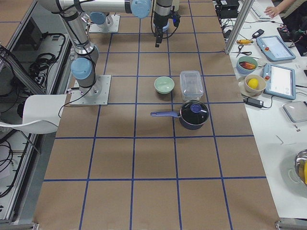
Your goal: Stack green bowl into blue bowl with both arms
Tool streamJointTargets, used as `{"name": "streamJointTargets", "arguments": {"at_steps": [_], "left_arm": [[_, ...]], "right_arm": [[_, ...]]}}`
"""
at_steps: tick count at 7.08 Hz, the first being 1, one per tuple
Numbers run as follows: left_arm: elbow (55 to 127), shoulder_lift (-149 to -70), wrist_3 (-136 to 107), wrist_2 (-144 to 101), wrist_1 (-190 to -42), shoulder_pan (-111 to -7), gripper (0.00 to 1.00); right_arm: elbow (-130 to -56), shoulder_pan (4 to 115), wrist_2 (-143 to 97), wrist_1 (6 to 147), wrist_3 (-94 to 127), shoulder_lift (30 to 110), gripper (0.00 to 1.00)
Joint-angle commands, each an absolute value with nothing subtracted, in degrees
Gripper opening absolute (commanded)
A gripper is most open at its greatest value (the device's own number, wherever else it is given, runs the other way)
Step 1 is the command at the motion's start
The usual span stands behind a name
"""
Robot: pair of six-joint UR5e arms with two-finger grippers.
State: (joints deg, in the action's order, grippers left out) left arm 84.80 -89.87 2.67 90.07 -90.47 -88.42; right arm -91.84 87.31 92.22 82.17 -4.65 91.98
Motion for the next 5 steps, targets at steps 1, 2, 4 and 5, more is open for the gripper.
{"name": "streamJointTargets", "arguments": {"at_steps": [1,2,4,5], "left_arm": [[84.73,-89.91,2.72,90.17,-90.44,-88.42,1.00],[84.73,-90.09,2.72,90.26,-90.44,-88.42,1.00],[85.86,-89.48,2.72,90.09,-90.53,-88.51,1.00],[85.96,-89.73,2.72,89.91,-90.53,-88.68,1.00]], "right_arm": [[-91.93,87.28,92.20,82.53,-4.31,92.02,1.00],[-91.85,87.28,92.20,82.44,-4.22,92.02,1.00],[-91.85,87.28,92.20,82.09,-3.87,92.37,1.00],[-91.76,87.36,92.11,82.00,-3.78,92.81,1.00]]}}
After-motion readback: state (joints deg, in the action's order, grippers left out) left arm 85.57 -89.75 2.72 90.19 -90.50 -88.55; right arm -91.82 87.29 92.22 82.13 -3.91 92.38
